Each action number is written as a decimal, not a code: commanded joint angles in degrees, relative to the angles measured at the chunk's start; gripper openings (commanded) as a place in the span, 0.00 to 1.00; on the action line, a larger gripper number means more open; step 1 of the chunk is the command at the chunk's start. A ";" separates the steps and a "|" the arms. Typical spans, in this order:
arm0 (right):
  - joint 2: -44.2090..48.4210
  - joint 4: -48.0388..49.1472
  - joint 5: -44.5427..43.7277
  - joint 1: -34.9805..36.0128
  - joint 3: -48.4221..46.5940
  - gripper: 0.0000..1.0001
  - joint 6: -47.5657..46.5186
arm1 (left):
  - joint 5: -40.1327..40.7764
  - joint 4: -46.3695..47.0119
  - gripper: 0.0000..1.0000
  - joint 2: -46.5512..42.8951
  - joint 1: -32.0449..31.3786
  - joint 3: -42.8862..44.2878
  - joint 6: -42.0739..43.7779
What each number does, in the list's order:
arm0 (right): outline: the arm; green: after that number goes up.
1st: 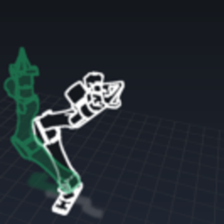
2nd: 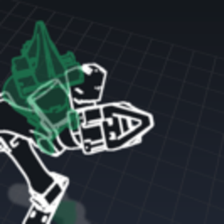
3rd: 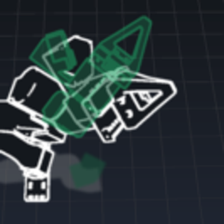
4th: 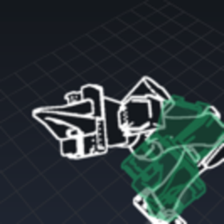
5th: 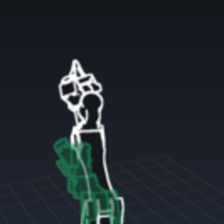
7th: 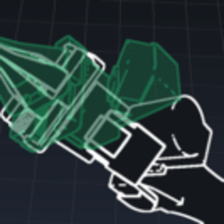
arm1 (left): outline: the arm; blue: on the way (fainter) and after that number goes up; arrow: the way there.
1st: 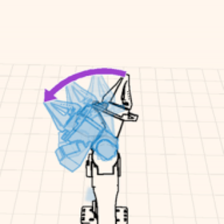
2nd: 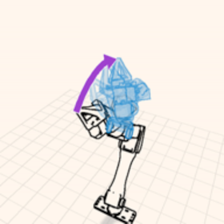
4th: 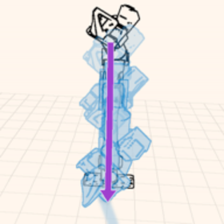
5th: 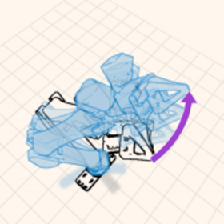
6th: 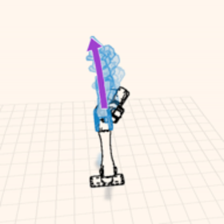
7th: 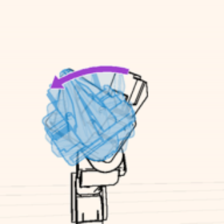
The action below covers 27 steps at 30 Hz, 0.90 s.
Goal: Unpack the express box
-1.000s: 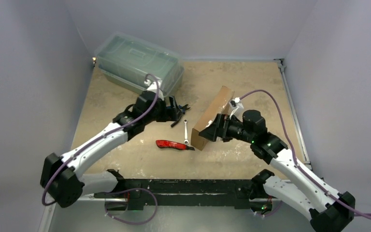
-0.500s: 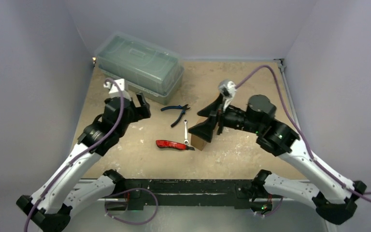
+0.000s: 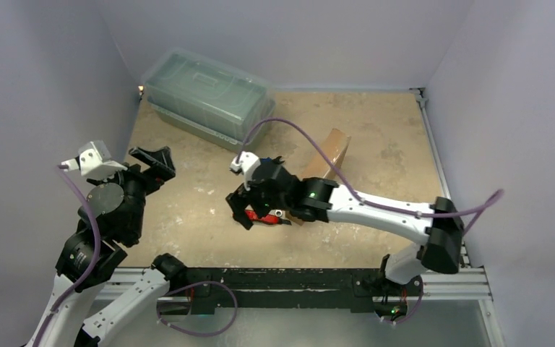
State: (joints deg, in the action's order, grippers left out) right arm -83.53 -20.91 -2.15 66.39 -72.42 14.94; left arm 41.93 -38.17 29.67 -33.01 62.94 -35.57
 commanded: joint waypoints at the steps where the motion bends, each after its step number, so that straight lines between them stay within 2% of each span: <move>1: -8.71 -5.03 -13.63 3.96 -8.38 0.95 -2.87 | 2.48 -2.33 0.90 -0.21 0.07 1.57 -0.79; 5: -17.05 -11.93 -16.12 4.27 -14.42 0.95 -2.24 | 2.90 -3.17 0.90 -0.29 0.10 2.69 -0.61; 15: -28.88 -11.19 -7.78 4.23 -19.90 0.96 -5.91 | 2.02 -4.09 0.90 -1.02 0.09 5.79 -0.20; 23: -33.38 -7.90 -8.70 3.47 -21.29 0.97 -4.77 | 0.35 -5.27 0.90 -1.24 0.07 6.15 -0.93; 27: -33.26 -5.99 -5.01 1.25 -19.89 0.98 -5.31 | -0.45 -4.70 0.90 -1.44 0.10 5.14 -1.10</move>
State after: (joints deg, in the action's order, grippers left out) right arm -118.67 -30.39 -10.09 69.97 -91.11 10.17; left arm 42.70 -43.07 28.69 -33.01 67.31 -36.36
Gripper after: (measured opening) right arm 0.974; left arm 0.902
